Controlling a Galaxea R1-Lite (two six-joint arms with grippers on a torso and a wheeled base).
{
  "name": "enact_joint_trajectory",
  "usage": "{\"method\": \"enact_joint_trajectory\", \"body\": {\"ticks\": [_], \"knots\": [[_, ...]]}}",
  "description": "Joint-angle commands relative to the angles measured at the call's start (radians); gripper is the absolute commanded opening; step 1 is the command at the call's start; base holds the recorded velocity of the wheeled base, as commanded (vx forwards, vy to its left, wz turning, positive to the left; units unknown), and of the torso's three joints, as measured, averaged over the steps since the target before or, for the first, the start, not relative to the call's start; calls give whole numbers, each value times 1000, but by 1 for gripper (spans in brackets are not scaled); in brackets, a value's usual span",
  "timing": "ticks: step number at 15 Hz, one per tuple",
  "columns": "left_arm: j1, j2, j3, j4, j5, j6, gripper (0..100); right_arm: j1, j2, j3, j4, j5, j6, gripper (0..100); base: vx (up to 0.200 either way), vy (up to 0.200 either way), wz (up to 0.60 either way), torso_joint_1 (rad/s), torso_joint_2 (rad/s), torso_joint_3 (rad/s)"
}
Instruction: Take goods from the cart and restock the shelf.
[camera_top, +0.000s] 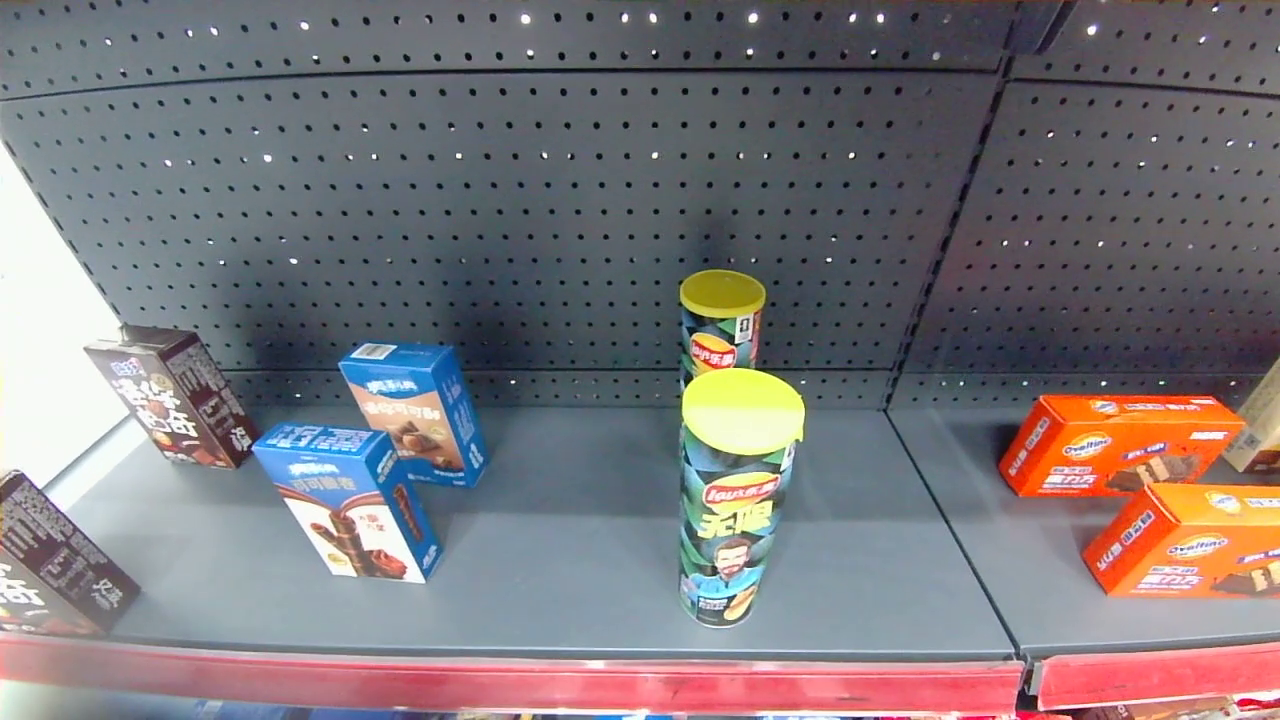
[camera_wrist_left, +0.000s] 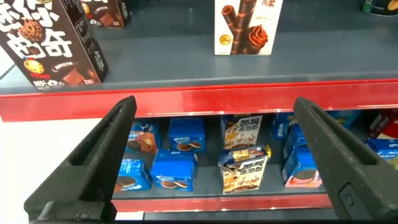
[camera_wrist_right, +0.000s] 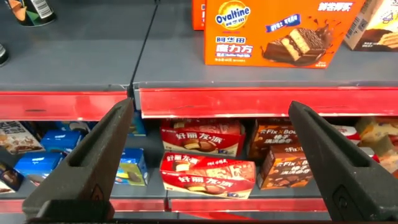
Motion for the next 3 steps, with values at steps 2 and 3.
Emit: {"method": "enact_joint_trajectory", "body": {"ticks": [2,3], "knots": [[0,2,0,0,0,1,100,1,1,0,0,0,-2,100,0,0,0,0,0,0],[0,2,0,0,0,1,100,1,1,0,0,0,-2,100,0,0,0,0,0,0]]}}
